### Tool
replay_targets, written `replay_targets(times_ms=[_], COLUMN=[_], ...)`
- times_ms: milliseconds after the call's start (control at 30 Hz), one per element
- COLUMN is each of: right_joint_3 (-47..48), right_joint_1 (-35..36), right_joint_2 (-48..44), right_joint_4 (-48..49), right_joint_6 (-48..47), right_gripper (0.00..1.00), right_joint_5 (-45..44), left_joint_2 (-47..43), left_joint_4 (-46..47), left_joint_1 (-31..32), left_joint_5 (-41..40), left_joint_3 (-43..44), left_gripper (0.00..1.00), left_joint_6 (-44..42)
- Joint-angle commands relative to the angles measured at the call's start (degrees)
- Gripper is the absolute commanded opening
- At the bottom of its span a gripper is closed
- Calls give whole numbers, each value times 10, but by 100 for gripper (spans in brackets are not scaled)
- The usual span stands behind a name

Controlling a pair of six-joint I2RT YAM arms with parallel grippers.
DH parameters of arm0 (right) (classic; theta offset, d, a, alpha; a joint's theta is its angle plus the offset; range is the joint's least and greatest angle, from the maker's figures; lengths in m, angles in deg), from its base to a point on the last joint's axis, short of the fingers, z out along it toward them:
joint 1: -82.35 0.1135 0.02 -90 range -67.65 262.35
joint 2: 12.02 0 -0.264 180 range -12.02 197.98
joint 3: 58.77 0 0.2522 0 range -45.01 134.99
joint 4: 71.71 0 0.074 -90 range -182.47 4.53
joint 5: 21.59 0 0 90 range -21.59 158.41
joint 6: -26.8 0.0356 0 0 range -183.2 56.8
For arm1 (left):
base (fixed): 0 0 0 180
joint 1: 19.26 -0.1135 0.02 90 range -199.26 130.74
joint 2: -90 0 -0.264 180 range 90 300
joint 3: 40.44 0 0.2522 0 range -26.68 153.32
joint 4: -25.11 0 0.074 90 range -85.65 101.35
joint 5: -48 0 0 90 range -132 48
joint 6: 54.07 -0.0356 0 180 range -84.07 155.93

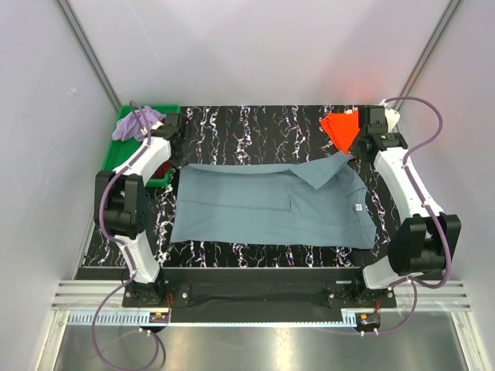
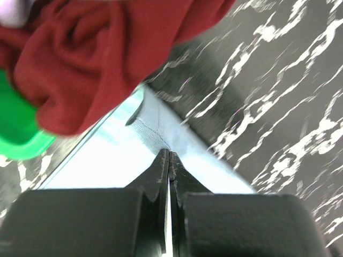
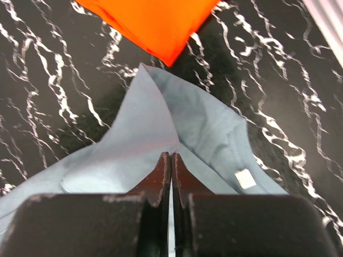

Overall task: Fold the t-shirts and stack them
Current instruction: Fold the tshirt

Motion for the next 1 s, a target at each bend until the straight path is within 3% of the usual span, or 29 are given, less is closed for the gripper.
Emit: replay_targets(times_ms=[0, 167, 300, 533, 967], right_joint_3=[17, -7, -24, -65, -59], right_joint_1=[-6, -22, -24, -26, -30], right_joint_2=[-35, -67, -93, -113, -142], right_joint_4=[-46, -88, -105, -150, -195], right_joint_6=[-15, -17, -11, 0, 3], right_gripper=[0, 0, 0, 0, 0], right_joint_5=[-25, -42, -36, -32, -31], left_joint_2=[-57, -103, -121, -144, -175], left_joint_4=[22, 52, 71, 75, 57], left_joint_1=[0, 0, 0, 4, 7], left_joint_5=[22, 39, 91, 104, 102], left_joint_3=[-42, -125, -151, -207, -233], left_gripper=[0, 0, 0, 0, 0], left_joint_6=[-32, -55, -73, -91, -113])
